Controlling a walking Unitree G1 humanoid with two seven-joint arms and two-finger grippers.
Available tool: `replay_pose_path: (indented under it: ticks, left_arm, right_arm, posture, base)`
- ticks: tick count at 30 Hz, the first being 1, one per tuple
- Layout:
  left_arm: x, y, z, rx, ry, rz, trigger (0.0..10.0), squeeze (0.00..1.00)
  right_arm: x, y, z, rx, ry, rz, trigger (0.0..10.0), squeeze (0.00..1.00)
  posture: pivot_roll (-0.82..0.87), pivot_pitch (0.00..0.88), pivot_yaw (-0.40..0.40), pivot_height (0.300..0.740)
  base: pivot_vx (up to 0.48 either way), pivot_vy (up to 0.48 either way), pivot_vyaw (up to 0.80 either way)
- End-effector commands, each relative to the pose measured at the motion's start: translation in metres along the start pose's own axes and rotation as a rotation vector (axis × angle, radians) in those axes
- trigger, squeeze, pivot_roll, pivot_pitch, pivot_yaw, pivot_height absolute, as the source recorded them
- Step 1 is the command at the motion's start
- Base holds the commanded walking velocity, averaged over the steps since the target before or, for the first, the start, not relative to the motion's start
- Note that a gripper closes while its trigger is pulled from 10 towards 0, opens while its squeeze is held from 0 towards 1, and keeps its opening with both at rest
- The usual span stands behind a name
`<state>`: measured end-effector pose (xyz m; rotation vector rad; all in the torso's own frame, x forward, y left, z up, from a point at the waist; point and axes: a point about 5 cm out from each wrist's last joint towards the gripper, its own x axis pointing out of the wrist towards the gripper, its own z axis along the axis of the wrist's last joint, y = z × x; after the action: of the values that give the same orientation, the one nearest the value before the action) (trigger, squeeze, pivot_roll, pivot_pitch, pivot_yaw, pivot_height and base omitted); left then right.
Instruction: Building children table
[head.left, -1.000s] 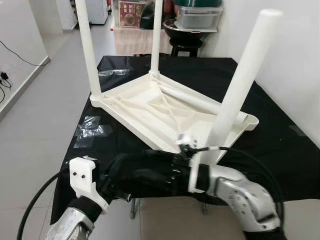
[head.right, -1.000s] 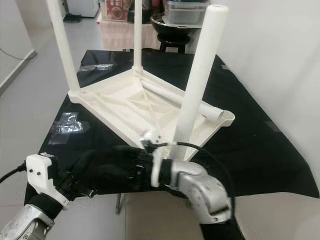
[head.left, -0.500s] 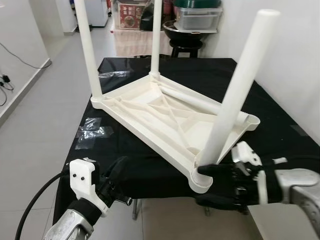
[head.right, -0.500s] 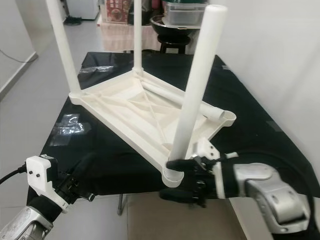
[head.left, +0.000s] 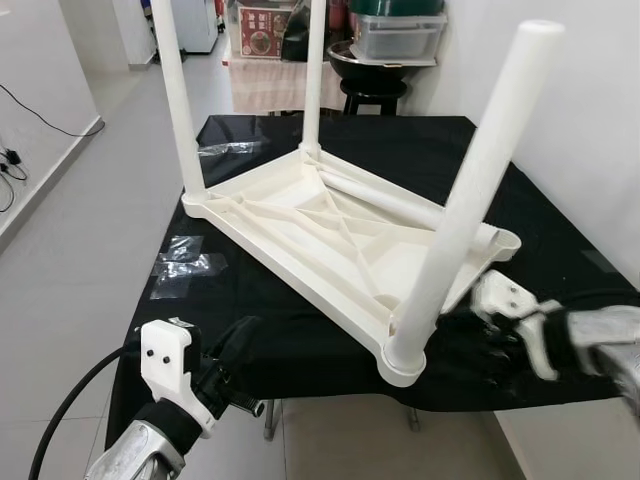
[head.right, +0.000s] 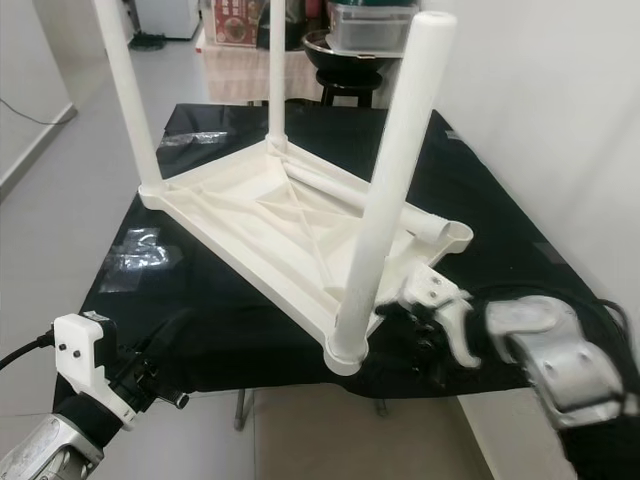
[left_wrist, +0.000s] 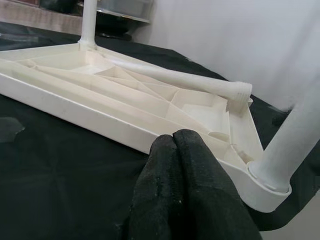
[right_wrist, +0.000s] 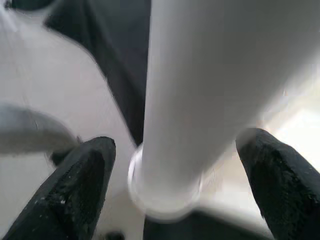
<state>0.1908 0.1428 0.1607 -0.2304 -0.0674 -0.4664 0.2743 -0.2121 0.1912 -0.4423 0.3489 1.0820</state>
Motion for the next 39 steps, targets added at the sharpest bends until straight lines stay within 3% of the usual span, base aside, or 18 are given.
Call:
replay_pose_path:
  ticks: [1, 2, 3, 6, 8, 10, 12, 14, 15, 21, 26, 30, 37, 39]
  left_arm:
    - [-0.001, -0.001, -0.002, -0.006, 0.022, -0.013, 10.0, 0.00]
    - [-0.001, -0.001, -0.003, -0.007, 0.023, -0.014, 10.0, 0.00]
    - [-0.001, -0.001, -0.003, -0.007, 0.023, -0.014, 10.0, 0.00]
    - [-0.001, -0.002, -0.003, -0.007, 0.023, -0.016, 10.0, 0.00]
    - [-0.001, -0.002, -0.003, -0.008, 0.022, -0.016, 10.0, 0.00]
    - [-0.001, -0.003, -0.003, -0.007, 0.021, -0.016, 10.0, 0.00]
    - [-0.001, -0.004, -0.003, -0.008, 0.021, -0.016, 10.0, 0.00]
    - [0.000, -0.005, -0.003, -0.008, 0.019, -0.017, 10.0, 0.00]
    - [0.000, -0.005, -0.003, -0.008, 0.019, -0.017, 10.0, 0.00]
    - [-0.001, -0.006, -0.003, -0.003, 0.018, -0.013, 10.0, 0.00]
    - [-0.001, -0.006, -0.003, 0.000, 0.020, -0.011, 10.0, 0.00]
    - [-0.001, -0.006, -0.003, 0.001, 0.021, -0.009, 10.0, 0.00]
    - [0.000, -0.004, -0.001, 0.005, 0.020, 0.004, 10.0, 0.00]
    - [0.001, -0.001, 0.001, 0.031, 0.019, 0.020, 10.0, 0.00]
  right_arm:
    - [0.012, 0.001, 0.012, -0.049, -0.056, -0.004, 10.0, 0.00]
    - [0.027, 0.003, 0.022, -0.066, -0.118, 0.000, 10.0, 0.00]
    - [0.027, 0.003, 0.022, -0.066, -0.118, 0.000, 10.0, 0.00]
    - [0.057, 0.007, 0.042, -0.093, -0.220, -0.005, 10.0, 0.00]
    - [0.063, 0.007, 0.045, -0.095, -0.233, -0.008, 10.0, 0.00]
    - [0.081, 0.006, 0.058, -0.092, -0.294, -0.026, 10.0, 0.00]
    - [0.089, 0.005, 0.064, -0.092, -0.314, -0.036, 10.0, 0.00]
    - [0.115, 0.001, 0.078, -0.106, -0.340, -0.088, 10.0, 0.00]
    - [0.115, 0.001, 0.078, -0.106, -0.340, -0.088, 10.0, 0.00]
    - [0.155, -0.001, 0.109, -0.092, -0.382, -0.199, 10.0, 0.00]
    - [0.170, 0.005, 0.123, -0.052, -0.418, -0.219, 10.0, 0.00]
    - [0.173, 0.011, 0.121, -0.029, -0.437, -0.188, 10.0, 0.00]
    - [0.154, 0.005, 0.095, -0.098, -0.407, -0.087, 10.0, 0.00]
    - [0.137, -0.003, 0.081, -0.106, -0.385, -0.084, 10.0, 0.00]
  posture:
    - [0.00, 0.047, -0.058, 0.740]
    - [0.00, 0.046, -0.058, 0.740]
    - [0.00, 0.046, -0.058, 0.740]
    - [0.01, 0.049, -0.060, 0.740]
    - [0.01, 0.049, -0.060, 0.740]
    - [0.02, 0.049, -0.062, 0.740]
    - [0.02, 0.050, -0.064, 0.740]
    - [0.02, 0.051, -0.068, 0.740]
    - [0.02, 0.051, -0.068, 0.740]
    - [0.04, 0.052, -0.080, 0.740]
    - [0.04, 0.055, -0.081, 0.740]
    - [0.04, 0.057, -0.076, 0.740]
    - [0.03, 0.058, -0.065, 0.740]
    - [0.02, 0.059, -0.061, 0.740]
  base:
    - [0.000, 0.000, 0.00]
    - [0.000, 0.000, 0.00]
    - [0.000, 0.000, 0.00]
    - [0.000, 0.000, 0.00]
    - [0.000, 0.000, 0.00]
    - [0.000, 0.000, 0.00]
    - [0.000, 0.000, 0.00]
    - [0.000, 0.000, 0.00]
    - [0.000, 0.000, 0.00]
    - [0.000, 0.000, 0.00]
    - [0.000, 0.000, 0.00]
    - [0.000, 0.000, 0.00]
    - [0.000, 0.000, 0.00]
    - [0.000, 0.000, 0.00]
